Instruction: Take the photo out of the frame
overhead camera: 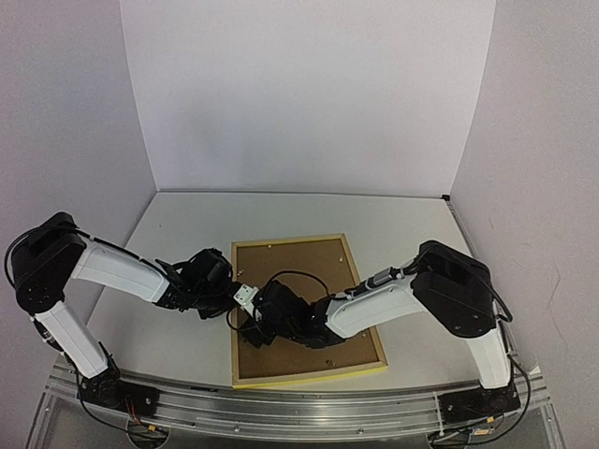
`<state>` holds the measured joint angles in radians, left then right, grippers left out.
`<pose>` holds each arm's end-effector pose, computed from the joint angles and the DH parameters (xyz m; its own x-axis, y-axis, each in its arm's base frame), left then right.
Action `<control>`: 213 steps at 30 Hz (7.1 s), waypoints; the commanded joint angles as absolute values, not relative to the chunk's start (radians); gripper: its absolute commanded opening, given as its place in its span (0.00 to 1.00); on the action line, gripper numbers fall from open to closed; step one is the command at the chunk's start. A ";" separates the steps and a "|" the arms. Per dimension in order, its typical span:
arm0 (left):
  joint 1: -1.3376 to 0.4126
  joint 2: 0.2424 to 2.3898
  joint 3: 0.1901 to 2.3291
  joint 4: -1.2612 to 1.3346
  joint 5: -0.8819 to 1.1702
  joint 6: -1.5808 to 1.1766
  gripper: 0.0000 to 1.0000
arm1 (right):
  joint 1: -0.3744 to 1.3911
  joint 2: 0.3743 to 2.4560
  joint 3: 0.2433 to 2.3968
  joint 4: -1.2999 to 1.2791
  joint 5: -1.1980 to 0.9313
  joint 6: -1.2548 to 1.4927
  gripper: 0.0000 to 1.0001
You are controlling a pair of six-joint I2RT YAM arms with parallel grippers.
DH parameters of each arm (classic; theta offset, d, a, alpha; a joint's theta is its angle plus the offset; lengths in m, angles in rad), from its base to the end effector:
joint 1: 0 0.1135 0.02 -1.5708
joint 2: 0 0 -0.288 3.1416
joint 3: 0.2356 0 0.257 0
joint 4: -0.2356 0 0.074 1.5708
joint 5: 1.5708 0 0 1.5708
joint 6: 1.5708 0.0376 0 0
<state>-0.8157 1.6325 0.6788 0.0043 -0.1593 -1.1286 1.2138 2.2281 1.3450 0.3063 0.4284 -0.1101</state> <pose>0.2072 -0.2115 0.1415 -0.8311 -0.4190 -0.3657 -0.2230 0.8535 -0.4710 0.1864 0.4552 0.1275 -0.1091 -0.5786 -0.8082 -0.7471 0.5841 -0.3173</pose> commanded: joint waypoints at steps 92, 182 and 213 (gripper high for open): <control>-0.618 1.807 1.112 -0.423 0.169 -0.560 0.91 | 0.504 2.442 1.937 -0.679 -0.281 -0.857 0.00; -0.788 1.717 0.816 -0.387 0.113 -0.671 0.00 | 1.033 2.291 1.522 -0.110 -0.240 -0.615 0.97; -0.799 1.658 0.711 -0.256 0.217 -0.773 0.00 | 1.090 2.460 1.602 0.051 0.236 -0.169 0.94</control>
